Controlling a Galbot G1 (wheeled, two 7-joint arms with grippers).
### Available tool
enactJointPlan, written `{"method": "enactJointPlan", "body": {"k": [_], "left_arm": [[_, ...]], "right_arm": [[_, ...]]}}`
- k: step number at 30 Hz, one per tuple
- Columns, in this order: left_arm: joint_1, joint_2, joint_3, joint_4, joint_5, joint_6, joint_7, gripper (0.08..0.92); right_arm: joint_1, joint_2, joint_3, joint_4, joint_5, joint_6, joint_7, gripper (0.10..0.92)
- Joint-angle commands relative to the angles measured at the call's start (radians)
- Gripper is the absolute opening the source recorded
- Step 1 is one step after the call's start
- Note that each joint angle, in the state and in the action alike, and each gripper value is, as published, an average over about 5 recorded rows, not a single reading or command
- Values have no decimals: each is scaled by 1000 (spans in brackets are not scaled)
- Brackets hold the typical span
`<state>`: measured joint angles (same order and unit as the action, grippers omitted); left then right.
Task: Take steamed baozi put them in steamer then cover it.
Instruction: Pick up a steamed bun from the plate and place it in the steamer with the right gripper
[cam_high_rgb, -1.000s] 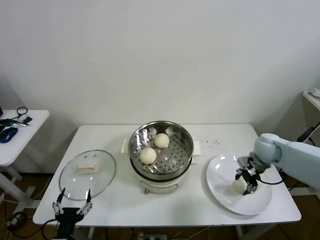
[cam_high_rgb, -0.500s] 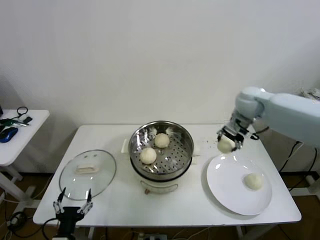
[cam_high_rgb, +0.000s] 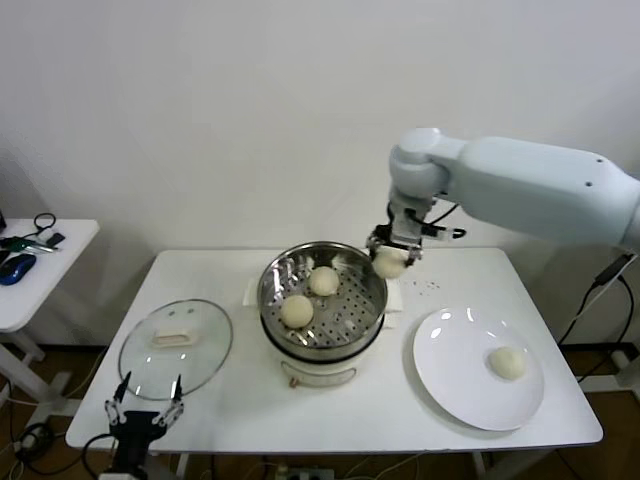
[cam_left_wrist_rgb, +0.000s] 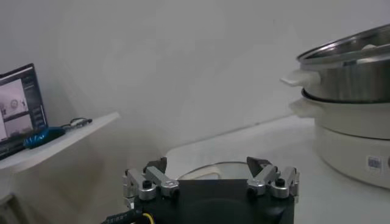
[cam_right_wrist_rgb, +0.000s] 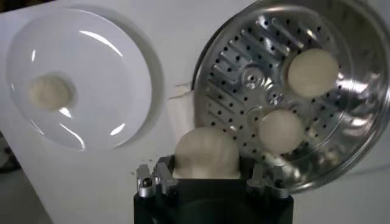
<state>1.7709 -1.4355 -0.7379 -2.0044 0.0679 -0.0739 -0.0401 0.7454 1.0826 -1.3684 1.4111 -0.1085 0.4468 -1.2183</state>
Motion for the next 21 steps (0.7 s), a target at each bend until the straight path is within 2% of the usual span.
{"method": "enactJointPlan", "body": {"k": [1,8,21], "left_arm": [[2,9,-3,-2,-18,1,2,823],[0,0,4,-12,-57,10,7,823],[-1,-4,4,-4,-70,1,10,823]], "right_arm": [[-57,188,23,-6,-32,62,-9,681],[-144,255,13,-27,-48,74,-20,684],[-216,259,-11,-13,-82,81,-16,687]]}}
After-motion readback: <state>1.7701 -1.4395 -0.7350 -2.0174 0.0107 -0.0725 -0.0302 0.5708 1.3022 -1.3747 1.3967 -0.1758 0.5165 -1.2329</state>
